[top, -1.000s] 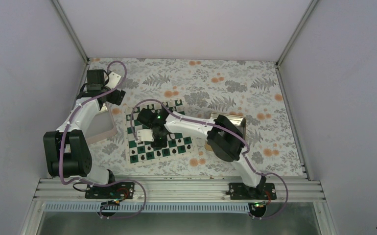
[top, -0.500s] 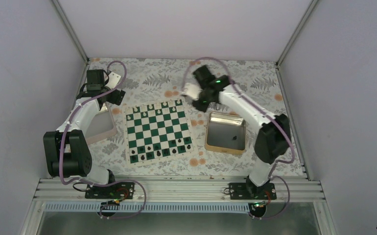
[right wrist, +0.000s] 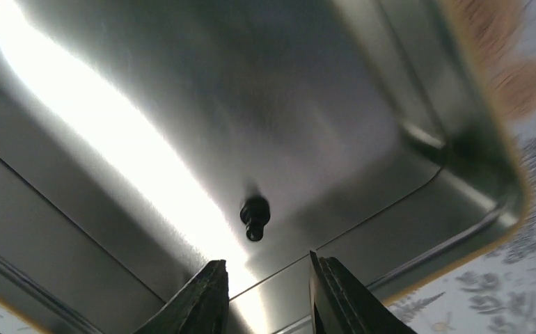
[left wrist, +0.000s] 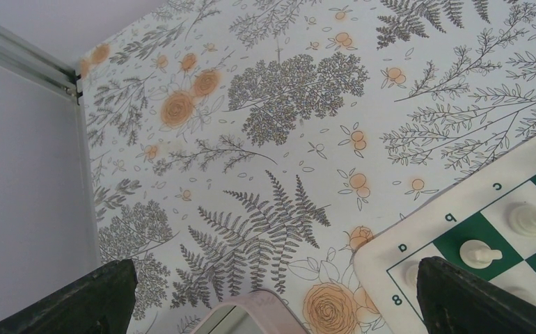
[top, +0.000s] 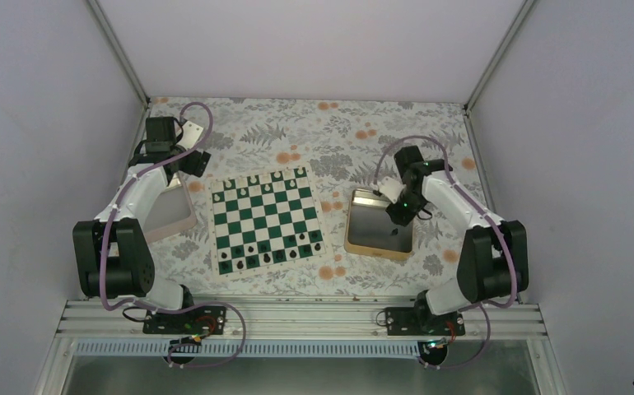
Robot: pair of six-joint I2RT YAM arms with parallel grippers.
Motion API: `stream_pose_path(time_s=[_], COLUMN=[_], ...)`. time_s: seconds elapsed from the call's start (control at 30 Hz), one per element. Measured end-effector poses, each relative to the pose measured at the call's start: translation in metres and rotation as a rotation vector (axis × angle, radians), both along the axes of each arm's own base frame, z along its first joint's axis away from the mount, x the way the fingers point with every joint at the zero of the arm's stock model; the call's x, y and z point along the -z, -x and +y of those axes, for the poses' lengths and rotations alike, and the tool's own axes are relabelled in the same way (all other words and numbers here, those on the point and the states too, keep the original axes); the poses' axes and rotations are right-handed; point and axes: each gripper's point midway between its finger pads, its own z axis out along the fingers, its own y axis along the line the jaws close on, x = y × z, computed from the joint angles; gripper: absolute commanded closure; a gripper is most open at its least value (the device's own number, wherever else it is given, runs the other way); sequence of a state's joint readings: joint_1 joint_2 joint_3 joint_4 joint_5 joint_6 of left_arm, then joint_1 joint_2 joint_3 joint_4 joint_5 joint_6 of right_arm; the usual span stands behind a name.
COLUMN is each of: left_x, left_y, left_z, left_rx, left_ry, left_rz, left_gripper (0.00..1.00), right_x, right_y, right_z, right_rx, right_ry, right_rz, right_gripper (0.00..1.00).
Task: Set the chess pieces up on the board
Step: Pick up the chess piece from the storage box.
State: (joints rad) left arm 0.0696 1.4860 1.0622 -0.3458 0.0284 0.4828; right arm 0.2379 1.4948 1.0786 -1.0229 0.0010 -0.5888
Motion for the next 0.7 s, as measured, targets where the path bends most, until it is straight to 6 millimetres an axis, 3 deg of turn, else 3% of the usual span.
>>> stream_pose_path(time_s=[0.2, 0.53, 0.6, 0.7], left_x=[0.000, 0.000, 0.000, 0.000], left_y=[0.000, 0.000, 0.000, 0.000], left_z=[0.000, 0.001, 0.001, 0.001], left_rx=[-0.001, -0.005, -0.006, -0.007], left_ry=[-0.002, -0.005, -0.007, -0.007], left_rz=[0.000, 0.000, 0.000, 0.000], left_gripper=[0.00, 0.00, 0.00, 0.00], right_x=[0.029, 0.057, 0.061, 0.063], right_y=[0.023, 0.017, 0.017, 0.014], right_z=[-0.013, -0.011, -0.011, -0.010], right_rx=[0.014, 0.015, 0.015, 0.013], right_ry=[0.013, 0.010, 0.011, 0.010], right_rz=[0.071, 0.071, 0.075, 0.072], right_gripper=[0.65, 0.67, 0.71, 0.86])
